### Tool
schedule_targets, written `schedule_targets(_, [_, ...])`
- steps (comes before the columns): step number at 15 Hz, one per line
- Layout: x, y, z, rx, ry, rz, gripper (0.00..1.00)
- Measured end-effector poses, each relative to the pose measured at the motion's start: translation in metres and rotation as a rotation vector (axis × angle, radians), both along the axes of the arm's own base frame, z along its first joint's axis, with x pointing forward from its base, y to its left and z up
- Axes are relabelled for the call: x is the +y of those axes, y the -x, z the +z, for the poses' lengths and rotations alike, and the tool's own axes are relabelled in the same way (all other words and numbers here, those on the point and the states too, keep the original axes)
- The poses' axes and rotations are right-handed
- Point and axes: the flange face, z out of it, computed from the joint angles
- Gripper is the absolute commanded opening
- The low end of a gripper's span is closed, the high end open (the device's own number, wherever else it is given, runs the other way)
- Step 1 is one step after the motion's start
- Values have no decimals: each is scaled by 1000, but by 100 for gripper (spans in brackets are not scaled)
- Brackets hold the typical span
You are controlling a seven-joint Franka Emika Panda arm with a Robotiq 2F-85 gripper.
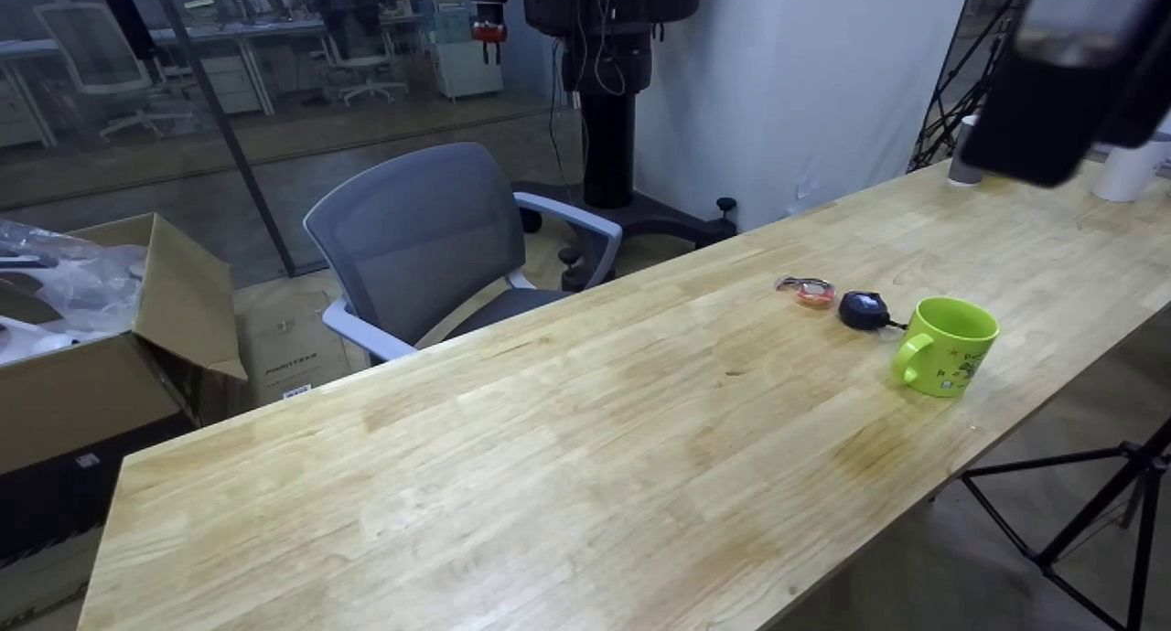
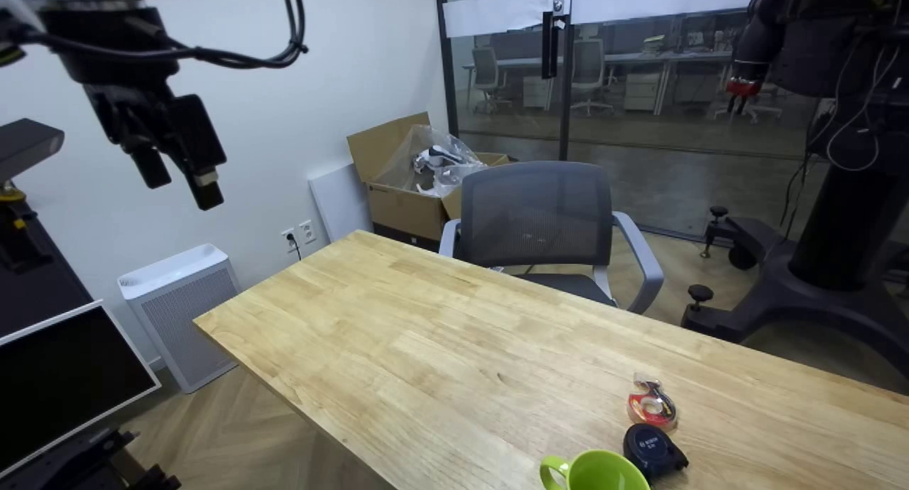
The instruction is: Move the mug slightly to the left
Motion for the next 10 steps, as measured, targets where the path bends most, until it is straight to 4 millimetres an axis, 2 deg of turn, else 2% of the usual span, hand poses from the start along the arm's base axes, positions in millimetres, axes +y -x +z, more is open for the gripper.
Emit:
schedule_targets(5, [-56,-51,-5,2,23,-29,100])
schedule_targets(10, [-125,-79,-18,34,42,-106,100])
